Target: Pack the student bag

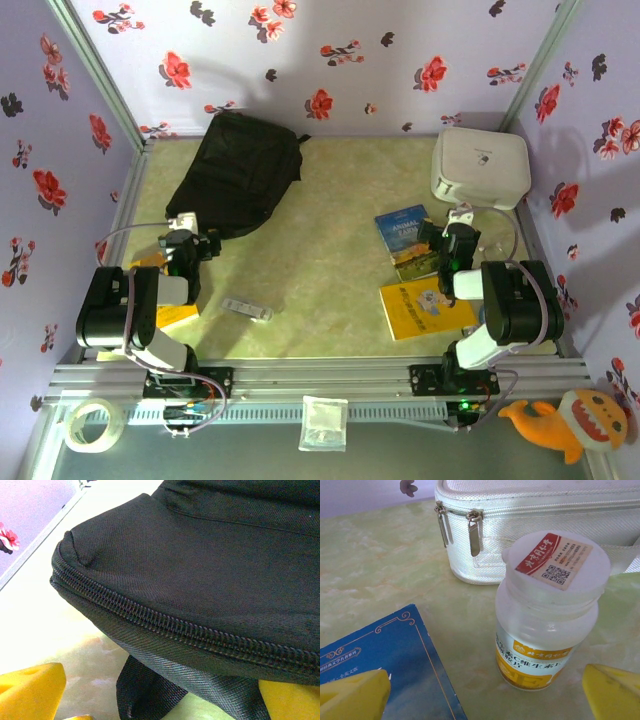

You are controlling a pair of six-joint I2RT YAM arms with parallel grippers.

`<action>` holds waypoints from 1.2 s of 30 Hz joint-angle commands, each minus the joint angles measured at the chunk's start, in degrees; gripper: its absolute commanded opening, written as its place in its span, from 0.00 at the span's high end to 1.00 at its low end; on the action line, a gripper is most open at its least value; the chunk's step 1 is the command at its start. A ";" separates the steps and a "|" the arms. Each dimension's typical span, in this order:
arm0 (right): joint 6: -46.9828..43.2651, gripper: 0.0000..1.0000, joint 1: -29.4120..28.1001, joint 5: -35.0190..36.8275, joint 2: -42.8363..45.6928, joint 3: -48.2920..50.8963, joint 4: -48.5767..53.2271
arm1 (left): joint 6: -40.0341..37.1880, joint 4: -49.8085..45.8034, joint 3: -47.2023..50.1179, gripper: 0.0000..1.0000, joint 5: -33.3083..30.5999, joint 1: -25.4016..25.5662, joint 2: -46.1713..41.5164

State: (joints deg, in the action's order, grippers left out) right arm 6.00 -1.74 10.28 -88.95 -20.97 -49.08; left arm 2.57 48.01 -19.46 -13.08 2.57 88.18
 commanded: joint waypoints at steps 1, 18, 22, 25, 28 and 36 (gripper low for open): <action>-0.81 0.01 0.51 1.10 -0.56 -1.44 -1.55 | -0.37 4.86 -2.42 0.00 -1.58 -0.66 0.59; -1.08 0.01 0.40 1.86 2.27 1.56 -5.02 | -2.67 21.21 7.42 0.00 -1.98 0.78 -1.25; -1.21 0.01 -0.53 4.16 10.63 0.39 5.08 | -4.00 14.76 8.83 0.00 -4.88 2.58 -11.47; 0.41 0.01 -3.49 6.35 17.74 -2.89 17.33 | 1.09 -1.34 5.75 0.00 -8.45 2.96 -23.23; 8.65 0.01 -6.83 9.36 23.16 -7.53 30.90 | 8.65 -18.52 0.22 0.00 -9.99 3.14 -32.46; 26.48 0.01 -14.11 2.29 21.24 -18.31 48.22 | 21.42 -43.50 -17.59 0.00 -3.24 3.85 -33.69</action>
State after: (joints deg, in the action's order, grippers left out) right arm 22.85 -14.52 16.03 -65.73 -37.04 -10.13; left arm 17.58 17.93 -31.99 -19.25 6.07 52.58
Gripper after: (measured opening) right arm 0.993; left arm 0.997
